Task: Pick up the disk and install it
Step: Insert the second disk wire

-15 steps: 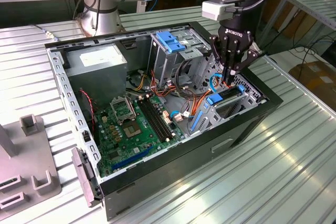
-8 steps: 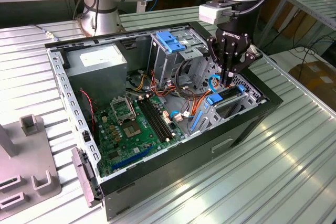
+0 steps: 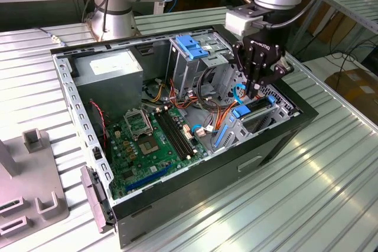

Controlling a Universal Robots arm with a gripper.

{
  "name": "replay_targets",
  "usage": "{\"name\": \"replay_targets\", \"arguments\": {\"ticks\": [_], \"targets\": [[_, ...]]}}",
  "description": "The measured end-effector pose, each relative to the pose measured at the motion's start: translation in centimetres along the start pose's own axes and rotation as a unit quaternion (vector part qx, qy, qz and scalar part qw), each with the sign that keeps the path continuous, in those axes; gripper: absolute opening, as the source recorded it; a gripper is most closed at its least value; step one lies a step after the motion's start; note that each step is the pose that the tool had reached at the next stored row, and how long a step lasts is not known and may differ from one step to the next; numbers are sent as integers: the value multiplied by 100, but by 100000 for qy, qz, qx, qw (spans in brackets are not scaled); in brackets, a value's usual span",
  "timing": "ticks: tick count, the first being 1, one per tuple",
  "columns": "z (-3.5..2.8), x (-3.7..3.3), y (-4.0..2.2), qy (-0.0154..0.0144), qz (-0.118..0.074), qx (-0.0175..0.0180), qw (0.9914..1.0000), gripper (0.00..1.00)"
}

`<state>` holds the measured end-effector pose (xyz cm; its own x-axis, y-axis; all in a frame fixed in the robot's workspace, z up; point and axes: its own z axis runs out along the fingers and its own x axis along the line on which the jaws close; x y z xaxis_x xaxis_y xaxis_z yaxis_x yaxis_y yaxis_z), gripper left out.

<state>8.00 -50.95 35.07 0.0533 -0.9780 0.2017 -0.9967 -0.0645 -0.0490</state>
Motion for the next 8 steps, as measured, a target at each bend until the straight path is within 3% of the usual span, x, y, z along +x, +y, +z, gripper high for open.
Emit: {"name": "replay_targets", "arguments": {"ticks": [2, 4, 6, 8], "targets": [[9, 29, 11, -749, 37, 256, 99997, 16], [13, 51, 29, -1220, 7, 495, 99991, 16], [17, 74, 44, -1511, 21, 775, 99986, 16], [25, 111, 56, -1973, 141, 1512, 99969, 16]]}}
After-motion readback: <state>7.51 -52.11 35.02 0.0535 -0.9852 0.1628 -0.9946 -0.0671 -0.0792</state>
